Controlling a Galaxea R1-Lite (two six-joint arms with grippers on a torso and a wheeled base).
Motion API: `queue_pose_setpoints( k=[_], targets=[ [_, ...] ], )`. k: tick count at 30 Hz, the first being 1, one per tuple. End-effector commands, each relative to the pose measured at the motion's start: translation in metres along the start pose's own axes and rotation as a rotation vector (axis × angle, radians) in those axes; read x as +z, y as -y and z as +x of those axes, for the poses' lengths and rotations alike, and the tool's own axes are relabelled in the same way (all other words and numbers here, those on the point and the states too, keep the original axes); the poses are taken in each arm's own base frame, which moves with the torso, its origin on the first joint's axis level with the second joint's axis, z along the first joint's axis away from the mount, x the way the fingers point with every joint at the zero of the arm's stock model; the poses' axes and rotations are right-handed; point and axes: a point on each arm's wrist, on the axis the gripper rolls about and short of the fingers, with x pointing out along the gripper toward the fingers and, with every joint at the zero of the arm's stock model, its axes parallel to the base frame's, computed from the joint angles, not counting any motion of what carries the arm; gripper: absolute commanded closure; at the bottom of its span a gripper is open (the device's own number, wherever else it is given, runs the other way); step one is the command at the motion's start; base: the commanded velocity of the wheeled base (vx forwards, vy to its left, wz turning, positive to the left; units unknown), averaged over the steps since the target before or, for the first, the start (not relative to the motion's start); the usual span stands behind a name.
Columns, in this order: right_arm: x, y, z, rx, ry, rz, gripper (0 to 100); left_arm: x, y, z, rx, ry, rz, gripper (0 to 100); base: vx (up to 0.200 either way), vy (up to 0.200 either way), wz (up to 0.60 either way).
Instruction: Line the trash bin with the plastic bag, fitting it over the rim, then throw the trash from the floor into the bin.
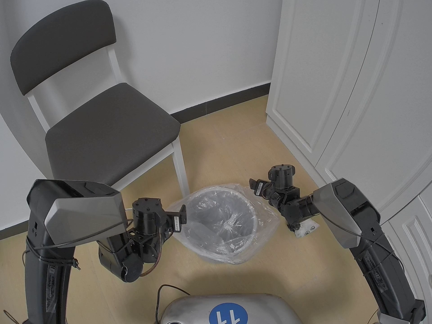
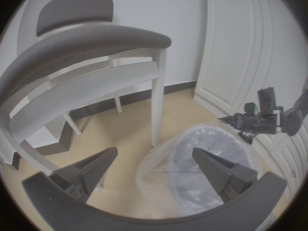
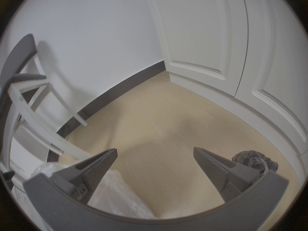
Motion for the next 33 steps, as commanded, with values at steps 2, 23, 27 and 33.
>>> queue_pose_setpoints(
  k=[2, 23, 27, 33],
  targets=[
    [-0.006, 0.004, 0.004, -0.022, -0.001, 0.011, 0, -0.012, 0.015, -0.005, -0.041, -0.015, 0.019, 0, 0.000, 0.000, 0.00],
    [0.004, -0.056, -0.114, 0.004, 0.164, -0.431, 0, 0.000, 0.051, 0.004, -0.061, -0.114, 0.094, 0, 0.000, 0.000, 0.00],
    [0.015, -0.047, -0.135, -0.004, 0.217, -0.532, 0, 0.004, 0.059, 0.008, -0.021, -0.147, 0.131, 0, 0.000, 0.000, 0.00],
    [0.017, -0.041, -0.163, 0.057, 0.163, -0.575, 0, 0.005, 0.075, 0.028, 0.060, -0.150, 0.155, 0, 0.000, 0.000, 0.00]
  ],
)
